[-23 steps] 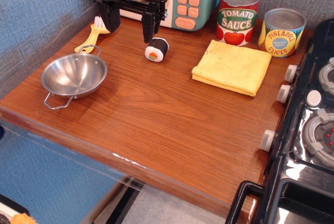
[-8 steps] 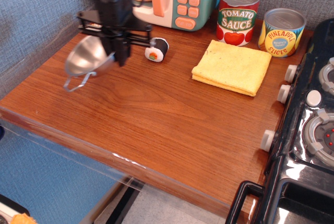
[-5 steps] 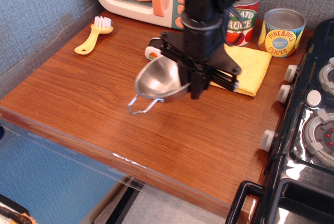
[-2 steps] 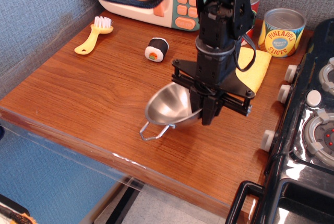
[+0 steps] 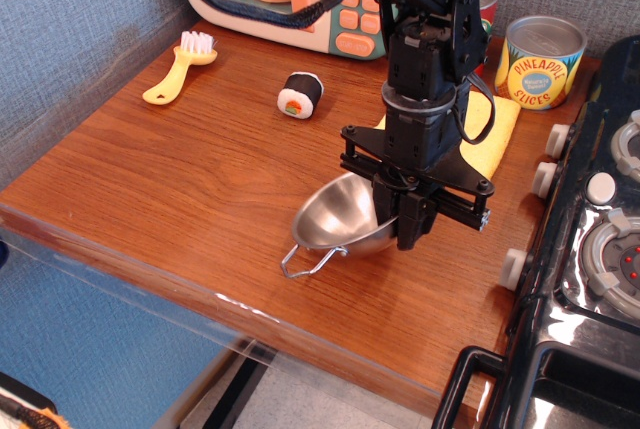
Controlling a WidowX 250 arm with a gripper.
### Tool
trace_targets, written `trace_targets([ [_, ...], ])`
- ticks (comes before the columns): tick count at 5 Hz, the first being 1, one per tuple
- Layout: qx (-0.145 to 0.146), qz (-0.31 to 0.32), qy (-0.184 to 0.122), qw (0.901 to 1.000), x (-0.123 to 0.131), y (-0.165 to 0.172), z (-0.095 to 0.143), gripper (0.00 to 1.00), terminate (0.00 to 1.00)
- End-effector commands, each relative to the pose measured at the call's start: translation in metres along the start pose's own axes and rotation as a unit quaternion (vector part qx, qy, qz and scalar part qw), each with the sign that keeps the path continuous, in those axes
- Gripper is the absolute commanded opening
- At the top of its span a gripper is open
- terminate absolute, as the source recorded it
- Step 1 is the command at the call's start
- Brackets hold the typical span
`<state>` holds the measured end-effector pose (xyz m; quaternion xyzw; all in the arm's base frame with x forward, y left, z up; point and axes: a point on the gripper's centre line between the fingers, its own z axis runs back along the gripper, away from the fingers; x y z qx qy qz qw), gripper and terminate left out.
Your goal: Place the metal bowl in front of the yellow cloth.
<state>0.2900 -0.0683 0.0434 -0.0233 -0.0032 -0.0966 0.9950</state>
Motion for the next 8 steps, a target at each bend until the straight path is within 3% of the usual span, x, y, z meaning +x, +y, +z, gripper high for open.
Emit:
trace_targets([
  [1, -0.003, -0.006, -0.017, 0.9998, 0.000, 0.001, 0.014, 1.00, 0.00],
  [2, -0.021, -0.017, -0.031, 0.9992, 0.000, -0.002, 0.026, 1.00, 0.00],
  [3, -0.044, -0.024, -0.077, 0.9958, -0.003, 0.003, 0.057, 1.00, 0.00],
  [4, -0.001, 0.039, -0.116, 0.9924, -0.006, 0.045, 0.080, 1.00, 0.00],
  [5, 0.014, 0.090, -0.106, 0.9902, -0.007, 0.084, 0.074, 1.00, 0.00],
  [6, 0.015, 0.093, -0.079, 0.9924, -0.009, 0.100, 0.060, 1.00, 0.00],
  [8, 0.014, 0.088, -0.071, 0.9935, -0.011, 0.103, 0.055, 1.00, 0.00],
])
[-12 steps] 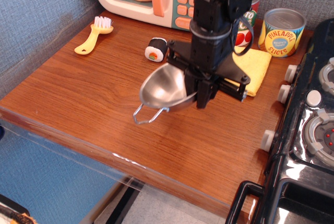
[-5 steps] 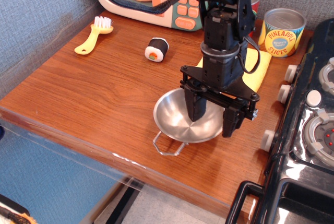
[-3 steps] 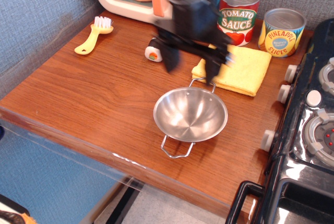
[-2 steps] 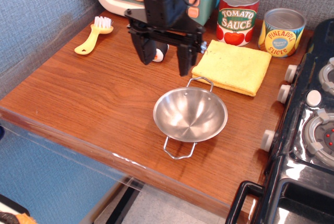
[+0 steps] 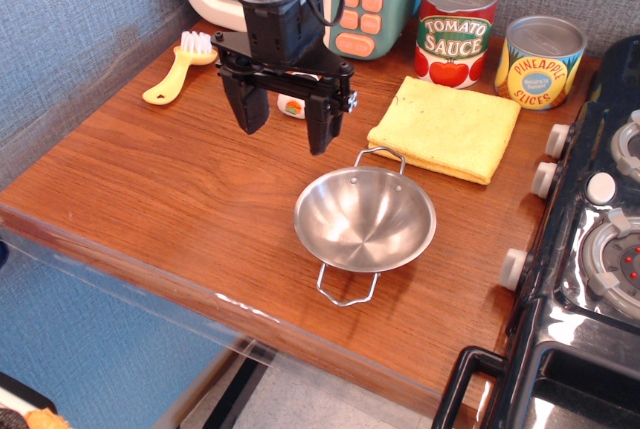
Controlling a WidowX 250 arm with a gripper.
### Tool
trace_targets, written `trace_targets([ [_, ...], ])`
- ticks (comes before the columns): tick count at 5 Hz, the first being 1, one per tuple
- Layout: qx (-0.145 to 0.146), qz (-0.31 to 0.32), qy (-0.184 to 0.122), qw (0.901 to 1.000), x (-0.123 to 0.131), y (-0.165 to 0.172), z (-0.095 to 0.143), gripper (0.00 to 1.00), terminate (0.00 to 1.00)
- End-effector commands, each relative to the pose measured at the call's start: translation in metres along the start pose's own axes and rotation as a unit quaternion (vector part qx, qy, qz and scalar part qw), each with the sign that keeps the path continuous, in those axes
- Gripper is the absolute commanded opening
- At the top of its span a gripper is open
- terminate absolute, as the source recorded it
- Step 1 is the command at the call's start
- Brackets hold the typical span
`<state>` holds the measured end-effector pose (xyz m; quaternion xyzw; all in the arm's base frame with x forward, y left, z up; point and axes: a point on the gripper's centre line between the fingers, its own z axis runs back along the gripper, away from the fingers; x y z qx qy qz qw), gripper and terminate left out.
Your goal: Place the metal bowl in front of the yellow cloth.
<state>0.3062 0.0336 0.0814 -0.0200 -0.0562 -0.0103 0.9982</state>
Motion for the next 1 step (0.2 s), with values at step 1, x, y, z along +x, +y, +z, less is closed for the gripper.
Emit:
trace_targets([
  [1, 0.004, 0.003, -0.017, 0.9998, -0.0061, 0.0030, 0.0128, 1.00, 1.00],
])
